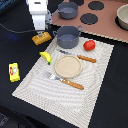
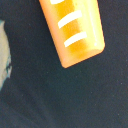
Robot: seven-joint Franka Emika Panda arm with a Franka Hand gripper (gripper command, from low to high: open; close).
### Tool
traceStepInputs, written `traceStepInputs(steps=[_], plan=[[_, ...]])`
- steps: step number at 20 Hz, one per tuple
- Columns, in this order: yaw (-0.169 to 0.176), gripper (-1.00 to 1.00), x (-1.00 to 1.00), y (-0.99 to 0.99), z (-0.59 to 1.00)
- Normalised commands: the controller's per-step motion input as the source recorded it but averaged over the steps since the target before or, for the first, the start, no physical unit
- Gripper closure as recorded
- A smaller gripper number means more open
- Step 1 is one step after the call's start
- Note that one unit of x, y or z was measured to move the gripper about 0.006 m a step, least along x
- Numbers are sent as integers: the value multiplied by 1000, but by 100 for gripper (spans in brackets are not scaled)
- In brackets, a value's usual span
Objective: Interact with the objects in diverse but meaningful ways.
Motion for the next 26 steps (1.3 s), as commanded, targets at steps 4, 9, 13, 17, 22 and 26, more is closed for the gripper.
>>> traceStepInputs(steps=[4, 9, 13, 17, 22, 26], plan=[[35, -100, 0, 0, -347], [36, -100, -13, 0, -374], [37, -100, -1, 0, -366], [38, 100, 0, 0, -338], [34, 100, 0, -1, -287], [35, 100, -10, 0, -211]])
